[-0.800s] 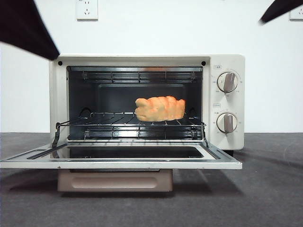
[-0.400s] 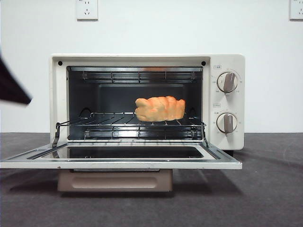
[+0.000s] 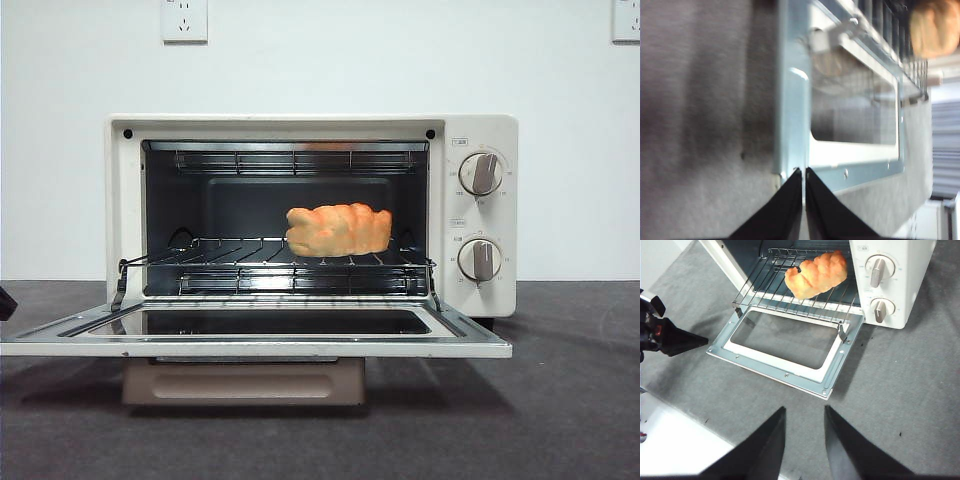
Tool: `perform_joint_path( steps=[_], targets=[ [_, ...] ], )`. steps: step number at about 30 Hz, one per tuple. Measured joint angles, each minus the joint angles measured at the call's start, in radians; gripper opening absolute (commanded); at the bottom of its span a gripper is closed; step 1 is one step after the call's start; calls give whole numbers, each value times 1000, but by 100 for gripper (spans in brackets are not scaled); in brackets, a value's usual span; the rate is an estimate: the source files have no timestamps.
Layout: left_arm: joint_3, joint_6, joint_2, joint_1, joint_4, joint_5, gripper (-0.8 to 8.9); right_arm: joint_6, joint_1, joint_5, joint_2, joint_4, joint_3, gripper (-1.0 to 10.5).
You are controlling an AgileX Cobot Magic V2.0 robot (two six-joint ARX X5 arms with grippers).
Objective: The left arm flap open the oven, the right arm pick bread and place it into oven, the left arm flap close the oven
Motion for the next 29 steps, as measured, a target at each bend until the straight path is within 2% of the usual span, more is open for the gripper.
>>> perform_joint_path(
  steps=[4, 8, 14, 21, 29],
  targets=[
    [0, -13, 0, 50, 18, -14, 12, 0, 0, -10, -1, -1, 0, 145],
    [0, -15, 28, 90, -37, -61, 12, -1, 0, -10, -1, -2, 0, 294],
    [0, 1, 132, 68, -56, -24, 12, -1, 0, -10, -1, 0, 0, 380],
    [1, 24, 202, 43, -22, -3, 12, -11, 0, -10, -2, 50, 0, 381],
    [2, 5, 208, -24, 26, 9, 12, -15, 0, -10, -2, 53, 0, 381]
  ],
)
